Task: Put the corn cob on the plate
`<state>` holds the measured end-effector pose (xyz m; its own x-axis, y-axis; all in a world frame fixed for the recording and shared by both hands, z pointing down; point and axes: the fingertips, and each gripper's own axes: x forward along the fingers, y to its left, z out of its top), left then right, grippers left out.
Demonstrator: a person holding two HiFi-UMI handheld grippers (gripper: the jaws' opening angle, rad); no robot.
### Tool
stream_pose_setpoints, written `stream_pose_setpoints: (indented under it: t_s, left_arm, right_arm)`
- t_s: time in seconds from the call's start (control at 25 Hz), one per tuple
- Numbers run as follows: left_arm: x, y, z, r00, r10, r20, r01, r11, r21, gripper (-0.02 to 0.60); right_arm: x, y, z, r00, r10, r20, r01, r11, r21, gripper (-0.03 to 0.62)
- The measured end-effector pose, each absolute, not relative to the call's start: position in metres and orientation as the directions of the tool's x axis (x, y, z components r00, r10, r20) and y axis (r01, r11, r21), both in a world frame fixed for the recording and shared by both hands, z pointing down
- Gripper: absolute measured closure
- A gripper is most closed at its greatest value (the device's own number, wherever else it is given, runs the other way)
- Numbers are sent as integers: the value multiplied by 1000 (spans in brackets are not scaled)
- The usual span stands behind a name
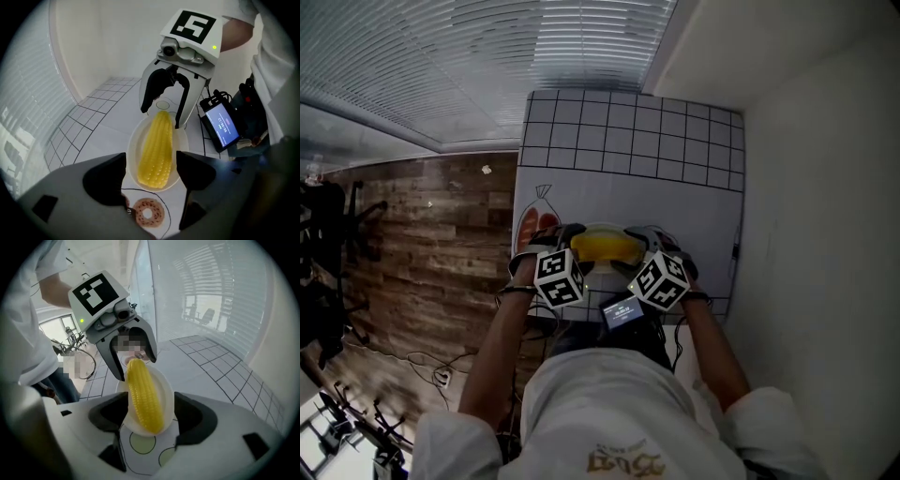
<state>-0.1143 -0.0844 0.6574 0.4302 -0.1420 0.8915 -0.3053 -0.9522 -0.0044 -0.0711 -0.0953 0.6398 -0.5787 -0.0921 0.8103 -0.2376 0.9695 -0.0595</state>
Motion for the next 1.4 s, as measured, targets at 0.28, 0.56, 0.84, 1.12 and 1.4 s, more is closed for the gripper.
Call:
stream_pose_setpoints:
  t_s: [0.28, 0.56, 0.84, 1.12, 1.4]
  left_arm:
    - [-135, -92, 634, 468, -212, 858, -437, -899, 16, 249]
    - [-140, -103, 590, 525, -377, 763, -587, -810, 4, 274]
    - [-145, -103, 547, 496, -587, 640, -718, -691, -78, 574]
    - [-154, -101, 423, 537, -802, 263, -827, -562, -24, 574]
    - [-170, -97, 360, 452, -886, 101, -880, -462, -112, 574]
  right_arm:
    - [-63, -91, 617, -590, -169, 789, -320, 947, -36, 292]
    - [-55, -91, 581, -592, -336, 733, -458, 888, 37, 398]
    - [-45, -97, 518, -601, -573, 558, -680, 733, 20, 586]
    - [-32, -96, 427, -565, -773, 287, -810, 587, -15, 586]
    - [-20, -84, 358, -472, -871, 136, -879, 478, 8, 588]
